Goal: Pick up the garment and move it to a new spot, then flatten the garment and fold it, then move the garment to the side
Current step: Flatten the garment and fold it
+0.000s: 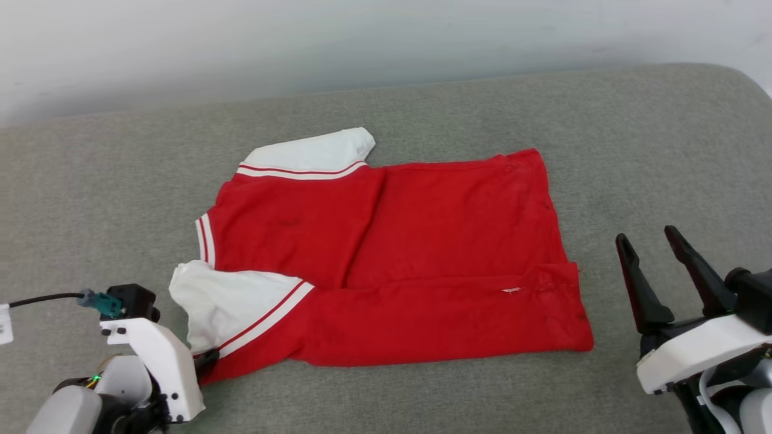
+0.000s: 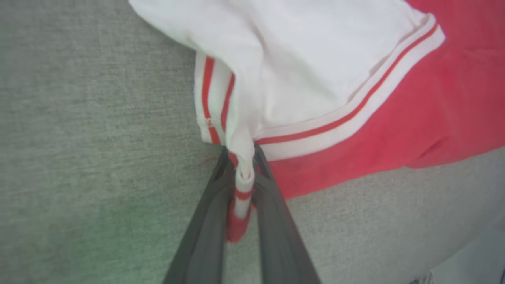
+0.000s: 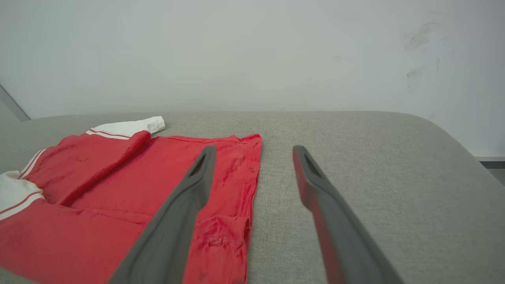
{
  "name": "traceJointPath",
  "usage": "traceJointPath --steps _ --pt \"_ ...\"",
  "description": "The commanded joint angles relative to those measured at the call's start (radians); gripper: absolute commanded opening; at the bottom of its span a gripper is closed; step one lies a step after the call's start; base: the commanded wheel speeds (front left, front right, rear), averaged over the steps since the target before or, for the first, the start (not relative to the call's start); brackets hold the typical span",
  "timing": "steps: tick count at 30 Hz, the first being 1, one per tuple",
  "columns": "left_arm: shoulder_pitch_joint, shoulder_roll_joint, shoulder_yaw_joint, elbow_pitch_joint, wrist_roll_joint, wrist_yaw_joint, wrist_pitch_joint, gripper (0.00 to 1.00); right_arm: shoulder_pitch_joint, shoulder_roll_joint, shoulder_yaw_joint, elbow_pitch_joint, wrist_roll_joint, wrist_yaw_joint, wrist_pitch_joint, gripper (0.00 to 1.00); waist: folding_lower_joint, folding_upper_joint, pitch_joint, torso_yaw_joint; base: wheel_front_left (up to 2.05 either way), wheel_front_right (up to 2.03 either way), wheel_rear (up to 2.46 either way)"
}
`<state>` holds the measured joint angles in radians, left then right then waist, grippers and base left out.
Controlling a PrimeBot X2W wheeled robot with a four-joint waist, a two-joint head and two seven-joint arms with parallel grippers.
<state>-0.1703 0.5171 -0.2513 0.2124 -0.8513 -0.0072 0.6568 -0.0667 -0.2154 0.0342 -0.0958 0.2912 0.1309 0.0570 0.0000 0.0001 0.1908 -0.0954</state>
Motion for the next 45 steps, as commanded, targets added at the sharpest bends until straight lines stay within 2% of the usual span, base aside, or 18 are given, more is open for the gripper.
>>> traceJointPath --steps 1,6,14,19,23,29,30,31,32,37,45 --pt "-0.003 -0.026 -0.016 0.01 0.012 -0.003 -0.017 0.0 0.001 -0.013 -0.006 -0.008 0.008 0.0 0.016 1.0 0.0 -0.0001 -0.01 0.023 0.0 0.0 0.0" --pt "-0.037 -0.036 -0.018 -0.026 0.042 -0.006 -0.07 0.0 0.005 -0.053 -0.024 0.001 0.043 0.0 0.116 1.0 0.0 -0.0001 -0.014 0.063 0.0 0.0 0.0" --pt "-0.074 -0.044 -0.039 -0.109 0.091 0.0 -0.115 0.0 -0.013 -0.152 -0.049 0.062 0.19 0.0 0.526 1.0 0.0 -0.0001 0.002 0.13 0.0 0.0 0.0" --pt "-0.096 -0.042 -0.053 -0.166 0.116 0.008 -0.114 0.0 -0.036 -0.157 -0.049 0.098 0.252 0.0 0.73 1.0 0.0 -0.0001 0.034 0.158 0.0 0.0 0.0" --pt "-0.109 -0.042 -0.065 -0.203 0.131 0.017 -0.108 0.0 -0.073 -0.141 -0.031 0.145 0.272 0.0 0.796 1.0 0.0 -0.0001 0.061 0.171 0.0 0.0 0.0" --pt "-0.107 -0.042 -0.076 -0.226 0.137 0.026 -0.099 0.0 -0.098 -0.102 0.031 0.257 0.312 0.0 0.839 1.0 0.0 -0.0001 0.08 0.179 0.0 0.0 0.0" --pt "-0.105 -0.043 -0.076 -0.224 0.135 0.028 -0.099 0.0 -0.103 -0.099 0.038 0.264 0.319 0.0 0.829 0.87 0.0 -0.0001 0.079 0.179 0.0 0.0 0.0" --pt "-0.102 -0.044 -0.074 -0.222 0.132 0.032 -0.102 0.0 -0.107 -0.093 0.045 0.271 0.332 0.0 0.827 0.14 0.0 -0.0001 0.079 0.178 0.0 0.0 0.0" --pt "-0.098 -0.043 -0.074 -0.218 0.134 0.033 -0.102 0.0 -0.11 -0.092 0.051 0.275 0.339 0.001 0.824 0.0 0.0 -0.0001 0.077 0.177 0.0 0.0 0.0" --pt "-0.082 -0.043 -0.076 -0.211 0.128 0.036 -0.105 0.0 -0.137 -0.138 0.065 0.265 0.342 0.001 0.795 0.0 0.0 -0.0001 0.054 0.168 0.0 0.0 0.0" --pt "-0.031 -0.037 -0.073 -0.201 0.118 0.047 -0.112 0.0 -0.135 -0.165 0.096 0.243 0.35 0.0 0.762 0.0 0.0 -0.0001 -0.043 0.15 0.0 0.0 0.0"
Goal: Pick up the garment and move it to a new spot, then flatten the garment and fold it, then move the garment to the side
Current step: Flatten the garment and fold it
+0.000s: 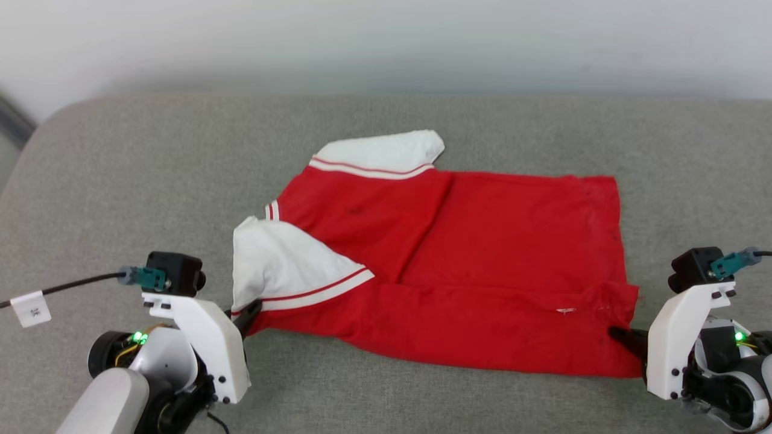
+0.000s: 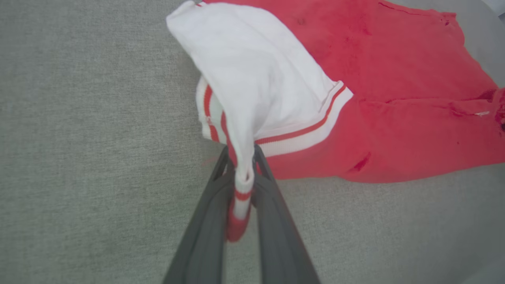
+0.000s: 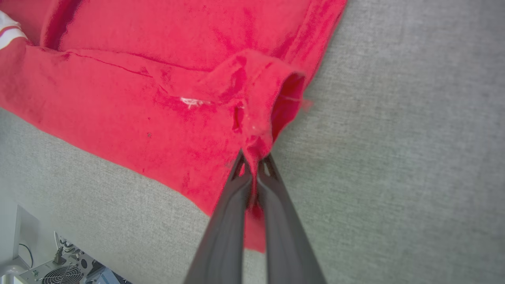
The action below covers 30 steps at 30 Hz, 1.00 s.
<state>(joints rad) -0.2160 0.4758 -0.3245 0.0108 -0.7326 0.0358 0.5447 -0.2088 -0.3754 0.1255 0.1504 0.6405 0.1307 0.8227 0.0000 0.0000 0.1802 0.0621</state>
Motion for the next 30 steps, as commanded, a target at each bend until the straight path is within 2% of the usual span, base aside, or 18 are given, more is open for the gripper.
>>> traceJointPath --steps 1,11,17,18,19,20,21,24,29,30 --pt "0.023 0.004 0.001 -0.003 -0.003 0.007 -0.002 0.0 0.01 -0.006 0.009 -0.003 0.001 0.0 -0.006 0.0 0.0 0.0 -0.048 -0.009 0.0 0.0 0.0" --pt "0.162 0.039 -0.001 -0.055 -0.019 0.054 0.036 0.0 0.102 -0.013 0.015 -0.028 0.001 0.0 0.012 0.0 0.0 0.0 -0.162 -0.005 0.0 0.0 0.0" --pt "0.226 0.022 -0.012 -0.044 -0.056 0.064 0.061 0.0 0.169 0.016 -0.004 -0.01 -0.002 0.0 0.014 0.01 0.0 0.0 -0.164 -0.006 0.0 0.0 0.0" --pt "0.221 0.012 -0.01 -0.033 -0.061 0.061 0.049 0.0 0.172 0.017 -0.005 -0.01 -0.008 0.0 -0.003 0.32 0.0 0.0 -0.16 -0.006 0.0 0.0 0.0" --pt "0.213 0.004 -0.009 -0.019 -0.066 0.059 0.043 0.36 0.173 0.019 -0.008 -0.007 -0.009 0.0 -0.022 0.71 0.0 0.0 -0.154 -0.006 0.0 0.0 0.0" --pt "0.208 -0.003 -0.009 -0.005 -0.072 0.054 0.039 0.89 0.177 0.021 -0.003 -0.004 -0.011 0.0 -0.041 1.0 0.0 0.0 -0.149 -0.008 0.0 0.0 0.0" --pt "0.201 -0.009 -0.006 0.008 -0.074 0.053 0.029 1.0 0.178 0.024 0.0 -0.003 -0.015 0.0 -0.069 1.0 0.0 0.0 -0.147 -0.01 0.0 0.0 0.0" --pt "0.179 -0.017 0.006 0.037 -0.059 0.05 -0.013 1.0 0.173 0.015 0.008 -0.015 -0.042 0.0 -0.179 1.0 0.0 0.0 -0.145 -0.023 0.0 0.0 0.0" --pt "0.138 -0.021 0.044 0.055 -0.02 0.073 -0.109 1.0 0.166 0.02 -0.015 -0.04 -0.12 0.0 -0.404 1.0 0.0 0.0 -0.151 -0.055 0.0 0.0 0.0" --pt "0.11 -0.024 0.068 0.059 -0.002 0.095 -0.152 1.0 0.151 0.04 -0.035 -0.055 -0.172 0.0 -0.497 1.0 0.0 0.0 -0.151 -0.081 0.0 0.0 0.0"
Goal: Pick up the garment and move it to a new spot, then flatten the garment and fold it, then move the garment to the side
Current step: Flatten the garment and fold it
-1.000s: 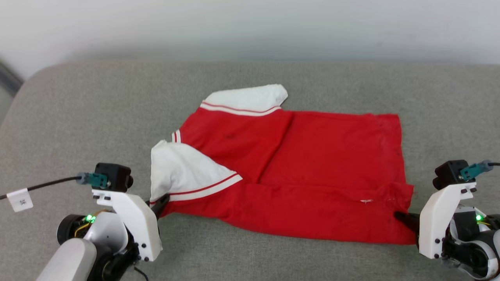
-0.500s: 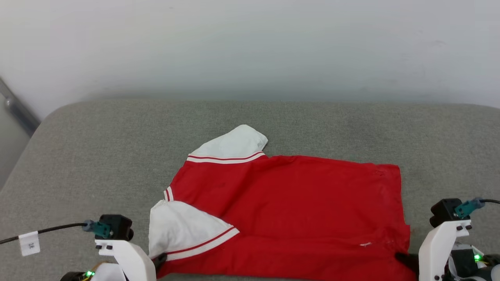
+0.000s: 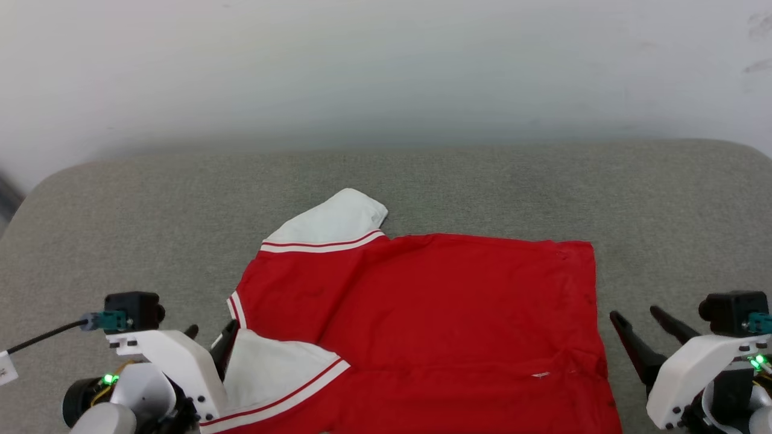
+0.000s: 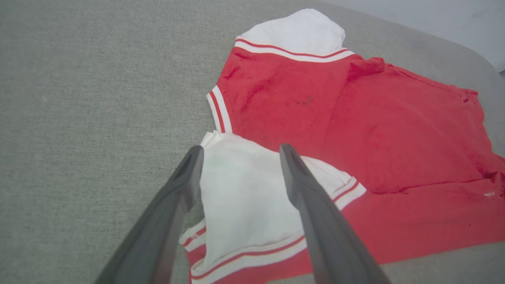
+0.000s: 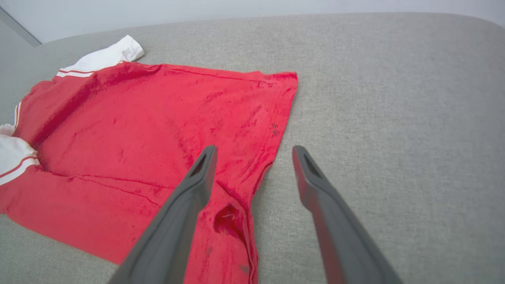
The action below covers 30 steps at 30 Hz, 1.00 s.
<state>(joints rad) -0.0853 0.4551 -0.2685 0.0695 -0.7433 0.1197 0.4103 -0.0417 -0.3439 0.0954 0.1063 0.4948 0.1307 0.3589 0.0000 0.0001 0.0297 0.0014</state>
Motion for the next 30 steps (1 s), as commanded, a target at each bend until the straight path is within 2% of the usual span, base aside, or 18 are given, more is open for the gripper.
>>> traceJointPath --steps 1,3,9,15,18,24,30 --pt "-0.067 -0.001 0.03 -0.002 0.031 0.027 -0.055 1.0 -0.042 0.035 -0.015 -0.041 -0.065 0.0 -0.098 1.0 0.0 -0.0001 0.021 -0.049 0.0 0.0 0.0" --pt "-0.163 0.001 0.042 0.009 0.06 0.031 -0.092 1.0 -0.086 0.067 -0.029 -0.095 -0.108 0.0 -0.166 1.0 0.0 -0.0001 0.074 -0.081 0.0 0.0 0.0" --pt "-0.308 0.009 0.062 0.051 0.084 0.028 -0.122 1.0 -0.139 0.106 -0.029 -0.152 -0.147 0.0 -0.239 1.0 0.0 -0.0001 0.154 -0.124 0.0 0.0 0.0" --pt "-0.479 0.033 0.046 0.117 0.1 -0.002 -0.084 1.0 -0.205 0.125 -0.018 -0.185 -0.16 0.0 -0.281 1.0 0.0 -0.0001 0.253 -0.179 0.0 0.0 0.0" --pt "-0.568 0.057 0.022 0.162 0.105 -0.028 -0.014 1.0 -0.234 0.125 -0.01 -0.193 -0.168 0.0 -0.285 1.0 0.0 -0.0001 0.3 -0.205 0.0 0.0 0.0" --pt "-0.722 0.106 -0.042 0.257 0.085 -0.121 0.181 1.0 -0.278 0.133 0.014 -0.183 -0.167 0.0 -0.299 1.0 0.0 -0.0001 0.37 -0.263 0.0 0.0 0.0" --pt "-0.82 0.143 -0.093 0.342 0.066 -0.179 0.362 1.0 -0.294 0.144 0.034 -0.155 -0.161 0.0 -0.309 1.0 0.0 -0.0001 0.415 -0.312 0.0 0.0 0.0"
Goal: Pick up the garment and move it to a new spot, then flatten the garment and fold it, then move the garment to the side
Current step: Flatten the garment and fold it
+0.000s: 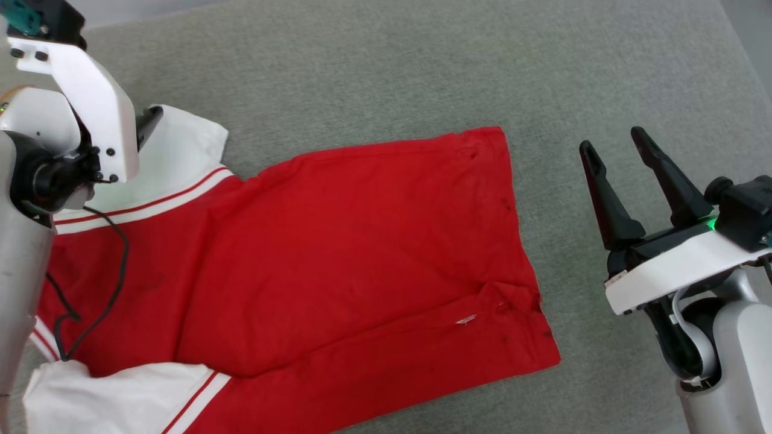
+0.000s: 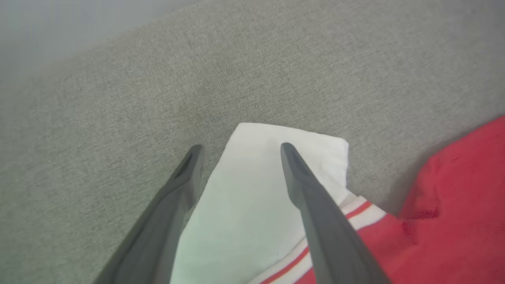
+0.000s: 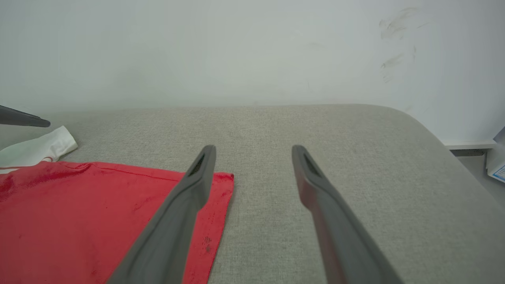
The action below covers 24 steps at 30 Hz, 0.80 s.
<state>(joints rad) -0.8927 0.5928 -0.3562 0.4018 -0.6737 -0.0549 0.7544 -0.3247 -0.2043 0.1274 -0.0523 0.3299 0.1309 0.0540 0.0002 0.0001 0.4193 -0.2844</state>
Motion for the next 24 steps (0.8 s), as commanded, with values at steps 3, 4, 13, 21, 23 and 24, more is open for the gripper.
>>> traceJointPath --steps 3,4,13,21,23,24 --pt "-0.036 0.029 -0.025 0.043 -0.017 -0.018 0.113 1.0 -0.021 0.012 0.014 0.017 0.009 0.0 -0.014 1.0 -0.0002 -0.0001 0.039 -0.05 0.0 0.0 0.0" --pt "-0.04 0.035 -0.03 0.05 -0.019 -0.02 0.135 1.0 -0.024 0.014 0.017 0.02 0.013 0.0 -0.018 1.0 -0.0002 -0.0001 0.043 -0.056 0.0 0.0 0.0" --pt "0.004 0.036 -0.066 0.126 -0.05 -0.003 0.277 0.0 -0.033 0.017 0.033 0.054 0.04 0.0 -0.025 1.0 -0.0002 -0.0001 0.056 -0.089 0.0 0.0 0.0" --pt "0.046 0.019 -0.053 0.163 -0.06 0.014 0.214 0.0 -0.028 -0.002 0.026 0.072 0.079 0.0 -0.007 1.0 -0.0002 -0.0001 0.037 -0.091 0.0 0.0 0.0" --pt "0.042 0.016 -0.049 0.165 -0.057 0.013 0.183 0.0 -0.032 -0.007 0.035 0.081 0.108 0.0 0.014 1.0 -0.0002 -0.0001 0.023 -0.081 0.0 0.0 0.0" --pt "0.038 0.015 -0.048 0.165 -0.056 0.011 0.171 0.0 -0.038 -0.014 0.034 0.089 0.125 0.0 0.03 1.0 -0.0002 -0.0001 0.016 -0.074 0.0 0.0 0.0"
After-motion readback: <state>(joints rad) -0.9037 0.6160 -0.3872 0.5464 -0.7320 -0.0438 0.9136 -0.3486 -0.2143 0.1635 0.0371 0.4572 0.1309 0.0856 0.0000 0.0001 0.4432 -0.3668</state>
